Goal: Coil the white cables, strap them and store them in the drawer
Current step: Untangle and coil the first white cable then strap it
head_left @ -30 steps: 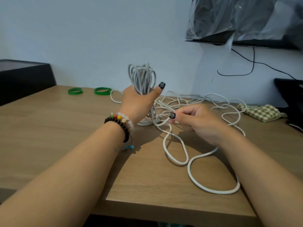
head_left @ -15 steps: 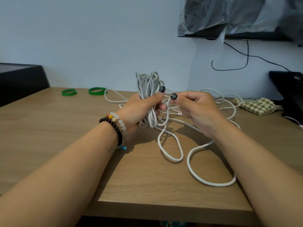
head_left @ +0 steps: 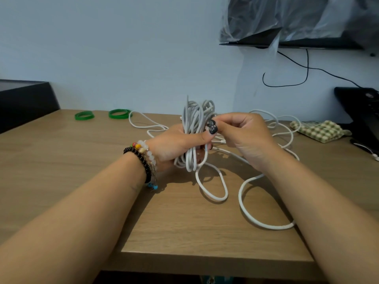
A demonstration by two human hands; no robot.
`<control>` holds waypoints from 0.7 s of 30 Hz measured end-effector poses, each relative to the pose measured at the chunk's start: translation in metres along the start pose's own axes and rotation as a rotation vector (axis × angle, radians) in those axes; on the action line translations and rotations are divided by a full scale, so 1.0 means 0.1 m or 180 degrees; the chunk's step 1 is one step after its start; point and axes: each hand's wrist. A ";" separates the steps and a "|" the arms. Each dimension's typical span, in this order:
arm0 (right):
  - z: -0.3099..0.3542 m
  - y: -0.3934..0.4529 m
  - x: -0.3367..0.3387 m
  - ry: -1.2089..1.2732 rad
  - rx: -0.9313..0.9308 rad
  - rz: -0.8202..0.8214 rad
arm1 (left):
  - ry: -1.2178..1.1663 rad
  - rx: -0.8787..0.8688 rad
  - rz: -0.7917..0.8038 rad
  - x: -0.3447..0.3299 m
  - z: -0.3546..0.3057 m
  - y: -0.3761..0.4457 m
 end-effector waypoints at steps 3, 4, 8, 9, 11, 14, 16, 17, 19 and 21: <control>-0.01 0.00 -0.02 -0.0134 -0.0065 -0.0090 | 0.0105 0.0001 0.0159 0.01 0.01 0.00; -0.01 0.00 -0.02 -0.0181 -0.0077 -0.0126 | 0.0117 0.0018 0.0113 0.01 0.00 0.00; -0.02 0.02 0.00 -0.0170 -0.0037 -0.0286 | -0.0071 -0.0045 -0.0166 0.00 0.01 0.03; -0.03 0.03 0.00 -0.0170 -0.0013 -0.0352 | -0.0165 -0.0067 -0.0170 -0.01 0.02 0.03; -0.05 0.05 0.02 -0.0256 0.0086 -0.0437 | -0.0263 -0.0096 -0.0222 -0.02 0.01 0.02; -0.09 0.07 0.04 -0.0541 0.0358 -0.0577 | -0.0459 -0.0140 -0.0348 0.01 -0.01 0.02; -0.12 0.08 0.05 -0.0947 0.0555 -0.0798 | -0.0805 -0.0242 -0.0448 0.03 -0.03 0.02; -0.14 0.09 0.06 -0.1211 0.0671 -0.0883 | -0.0997 -0.0286 -0.0507 0.04 -0.04 0.02; -0.16 0.12 0.08 -0.1796 0.0788 -0.0866 | -0.1391 -0.0353 -0.0645 0.03 -0.07 0.01; -0.20 0.15 0.12 -0.2417 0.0461 -0.0626 | -0.1703 -0.0514 -0.0824 0.04 -0.10 0.00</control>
Point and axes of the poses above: each hand's wrist, its own y-axis towards the middle knuckle, its own x-axis out of the back of the hand, z = x × y, and after that the axes turned 6 degrees about -x, right-handed
